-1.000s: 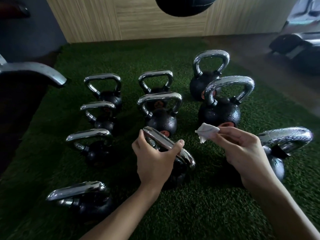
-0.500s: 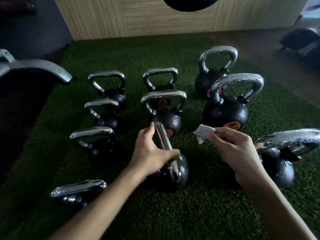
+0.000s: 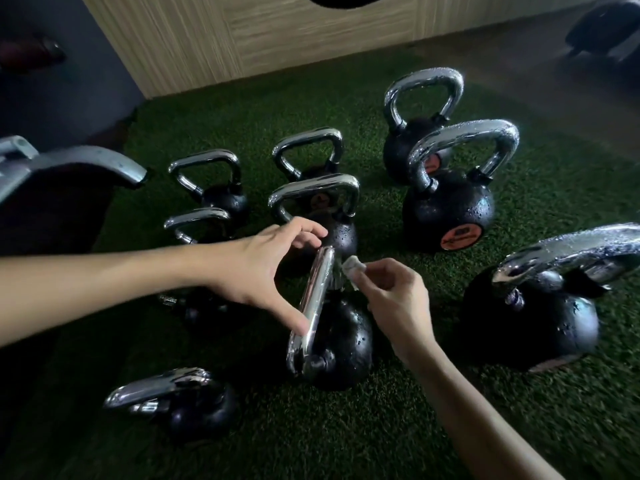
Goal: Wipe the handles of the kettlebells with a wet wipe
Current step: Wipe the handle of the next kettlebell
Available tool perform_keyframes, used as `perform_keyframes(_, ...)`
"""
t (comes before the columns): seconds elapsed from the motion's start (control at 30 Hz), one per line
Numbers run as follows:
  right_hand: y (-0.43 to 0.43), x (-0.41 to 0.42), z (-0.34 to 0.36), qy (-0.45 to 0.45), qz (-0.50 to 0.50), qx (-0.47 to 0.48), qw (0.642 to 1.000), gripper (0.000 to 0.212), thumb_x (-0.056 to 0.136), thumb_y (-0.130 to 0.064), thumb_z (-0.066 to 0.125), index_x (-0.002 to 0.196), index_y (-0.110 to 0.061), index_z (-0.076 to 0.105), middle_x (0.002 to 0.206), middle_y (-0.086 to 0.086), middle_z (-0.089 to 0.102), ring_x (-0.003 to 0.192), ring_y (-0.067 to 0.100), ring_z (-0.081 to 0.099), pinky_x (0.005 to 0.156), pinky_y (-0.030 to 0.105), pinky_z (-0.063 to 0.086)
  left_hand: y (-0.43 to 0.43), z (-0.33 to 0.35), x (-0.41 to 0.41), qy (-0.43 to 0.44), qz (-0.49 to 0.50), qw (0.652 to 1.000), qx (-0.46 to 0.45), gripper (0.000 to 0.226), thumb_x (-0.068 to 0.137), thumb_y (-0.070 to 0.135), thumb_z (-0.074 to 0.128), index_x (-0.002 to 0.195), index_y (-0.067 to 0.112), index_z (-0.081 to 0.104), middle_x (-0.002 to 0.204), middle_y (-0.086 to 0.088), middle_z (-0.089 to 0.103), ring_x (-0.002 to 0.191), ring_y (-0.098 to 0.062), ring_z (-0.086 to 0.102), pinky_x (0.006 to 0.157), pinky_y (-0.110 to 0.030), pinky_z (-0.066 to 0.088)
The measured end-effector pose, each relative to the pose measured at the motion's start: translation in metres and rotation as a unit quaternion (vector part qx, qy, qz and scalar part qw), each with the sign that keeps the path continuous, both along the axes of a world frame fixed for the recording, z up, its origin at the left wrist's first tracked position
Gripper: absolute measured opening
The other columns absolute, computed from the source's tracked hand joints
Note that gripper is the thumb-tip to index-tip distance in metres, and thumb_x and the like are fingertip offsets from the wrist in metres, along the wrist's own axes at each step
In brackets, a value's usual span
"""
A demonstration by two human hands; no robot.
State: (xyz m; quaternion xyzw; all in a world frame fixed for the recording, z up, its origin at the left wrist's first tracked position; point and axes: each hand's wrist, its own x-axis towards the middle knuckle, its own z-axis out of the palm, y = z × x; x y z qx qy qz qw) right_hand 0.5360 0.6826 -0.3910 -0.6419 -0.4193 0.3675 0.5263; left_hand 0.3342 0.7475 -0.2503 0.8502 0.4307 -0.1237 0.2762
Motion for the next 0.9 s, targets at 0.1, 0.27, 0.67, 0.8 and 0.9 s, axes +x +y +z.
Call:
perform_keyframes(0.1,0.003,-0.007,-0.008,-0.039,0.024,-0.003,0.999,0.016,0.081,-0.04,0.084,0.081,-0.027,0.075,0.076,-0.012,0.073,0.065,0.008,0.067,0.061,0.035,0.056,0.002,0.005,0.005,0.035,-0.022,0.999,-0.002,0.129,0.049,0.074,0.089,0.149,0.054,0.011,0.156,0.026,0.025,0.143,0.005,0.024,0.122,-0.031,0.028)
perform_keyframes(0.27,0.001,-0.008,-0.022,-0.078,0.093,0.003,0.993,0.007,0.086,-0.031,0.081,0.09,-0.032,0.076,0.09,-0.021,0.074,0.064,-0.007,0.062,0.057,0.012,0.045,0.002,0.005,0.015,0.092,-0.056,0.994,0.036,0.138,0.051,0.074,0.086,0.159,0.041,0.008,0.163,0.02,0.014,0.148,-0.002,0.014,0.121,-0.027,0.018)
perform_keyframes(0.67,0.009,-0.02,-0.028,-0.081,0.02,0.02,0.996,0.027,0.09,-0.036,0.077,0.116,-0.029,0.078,0.113,-0.01,0.075,0.096,-0.001,0.066,0.083,0.022,0.054,0.007,0.005,0.019,0.095,-0.043,0.993,0.054,0.142,0.036,0.077,0.085,0.157,0.04,0.02,0.161,0.017,0.025,0.147,-0.004,0.022,0.12,-0.026,0.021)
perform_keyframes(0.8,0.016,-0.019,-0.011,-0.041,0.004,0.044,0.998,0.03,0.089,-0.039,0.077,0.116,-0.028,0.078,0.116,-0.013,0.075,0.098,-0.012,0.065,0.084,0.005,0.049,0.005,0.002,0.016,0.072,-0.029,0.996,0.046,0.142,0.034,0.076,0.085,0.157,0.041,0.022,0.161,0.019,0.027,0.147,-0.004,0.026,0.119,-0.026,0.024)
perform_keyframes(0.9,0.02,-0.021,-0.003,-0.016,-0.004,0.078,0.997,0.028,0.089,-0.028,0.078,0.117,-0.025,0.078,0.111,-0.015,0.075,0.09,-0.017,0.065,0.079,0.008,0.052,0.005,0.002,0.015,0.06,-0.021,0.997,0.04,0.14,0.036,0.072,0.088,0.156,0.042,0.023,0.16,0.02,0.028,0.143,-0.001,0.027,0.115,-0.023,0.024)
